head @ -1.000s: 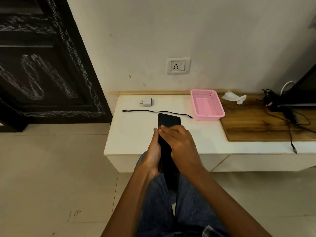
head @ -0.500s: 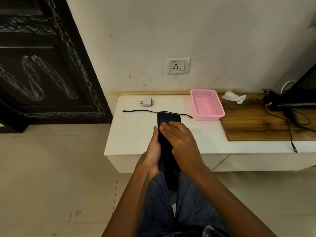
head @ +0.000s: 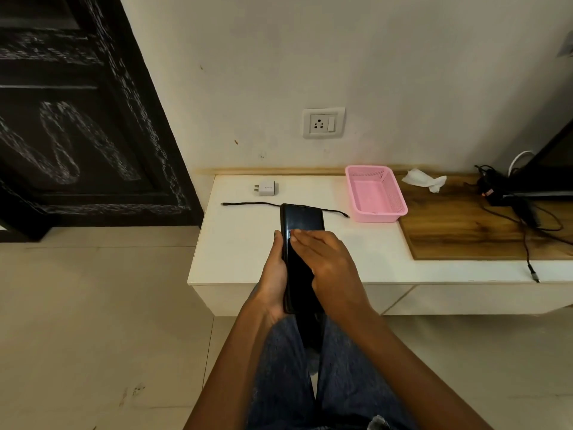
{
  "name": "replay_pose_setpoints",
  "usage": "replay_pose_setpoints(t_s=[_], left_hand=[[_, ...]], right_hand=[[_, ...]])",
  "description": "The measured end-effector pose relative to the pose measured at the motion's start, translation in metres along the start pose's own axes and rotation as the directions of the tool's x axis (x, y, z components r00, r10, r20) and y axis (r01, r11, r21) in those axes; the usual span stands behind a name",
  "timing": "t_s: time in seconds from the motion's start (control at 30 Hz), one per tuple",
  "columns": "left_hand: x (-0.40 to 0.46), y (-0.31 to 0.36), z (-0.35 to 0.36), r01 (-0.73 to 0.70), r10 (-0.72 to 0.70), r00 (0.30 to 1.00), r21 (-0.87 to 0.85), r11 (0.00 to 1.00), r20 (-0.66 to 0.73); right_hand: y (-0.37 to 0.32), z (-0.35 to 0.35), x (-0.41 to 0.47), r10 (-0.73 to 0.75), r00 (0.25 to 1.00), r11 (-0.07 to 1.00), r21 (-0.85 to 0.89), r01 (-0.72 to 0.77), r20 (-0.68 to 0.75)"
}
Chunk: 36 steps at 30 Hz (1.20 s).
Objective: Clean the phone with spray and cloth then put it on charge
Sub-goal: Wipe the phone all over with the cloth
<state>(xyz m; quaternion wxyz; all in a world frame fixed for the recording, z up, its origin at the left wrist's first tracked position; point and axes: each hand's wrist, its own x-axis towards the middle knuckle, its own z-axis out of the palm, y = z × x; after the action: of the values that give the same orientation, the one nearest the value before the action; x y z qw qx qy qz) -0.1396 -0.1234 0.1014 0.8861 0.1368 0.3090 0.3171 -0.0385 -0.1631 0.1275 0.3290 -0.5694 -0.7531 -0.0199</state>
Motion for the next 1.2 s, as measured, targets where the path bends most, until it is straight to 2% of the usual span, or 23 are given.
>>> replay_pose_setpoints(t_s=[0.13, 0.33, 0.53, 0.7, 0.93, 1.07, 1.2], left_hand=[[-0.001, 0.003, -0.008, -0.02, 0.02, 1.0, 0.024, 1.0, 0.012], [0.002, -0.001, -0.001, -0.038, 0.043, 0.998, 0.109, 0.993, -0.044], [0.002, 0.007, -0.013, -0.066, 0.066, 0.998, 0.049, 0.997, 0.002], [0.003, 0.004, -0.012, -0.091, 0.095, 0.995, 0.096, 0.991, -0.037], [0.003, 0.009, -0.019, -0.116, 0.123, 0.991, 0.107, 0.987, -0.054], [0.004, 0.004, -0.013, -0.098, 0.104, 0.993, 0.114, 0.989, -0.052], [0.006, 0.007, -0.014, -0.118, 0.127, 0.99, 0.133, 0.984, -0.055]], right_hand=[[0.006, 0.0, -0.019, -0.073, 0.996, 0.997, 0.024, 0.072, 0.05], [0.021, -0.005, 0.006, 0.013, 1.0, 0.999, -0.038, -0.014, -0.016], [0.012, -0.002, -0.018, -0.058, 0.998, 0.998, 0.034, 0.057, 0.032], [0.025, -0.013, 0.006, 0.001, 1.0, 1.0, -0.005, -0.001, -0.028], [0.02, -0.008, -0.012, -0.057, 0.998, 0.998, 0.036, 0.058, -0.011], [0.029, -0.015, 0.003, -0.001, 0.999, 1.0, -0.019, 0.0, -0.032], [0.023, -0.013, 0.004, 0.001, 0.999, 1.0, 0.017, 0.0, -0.052]])
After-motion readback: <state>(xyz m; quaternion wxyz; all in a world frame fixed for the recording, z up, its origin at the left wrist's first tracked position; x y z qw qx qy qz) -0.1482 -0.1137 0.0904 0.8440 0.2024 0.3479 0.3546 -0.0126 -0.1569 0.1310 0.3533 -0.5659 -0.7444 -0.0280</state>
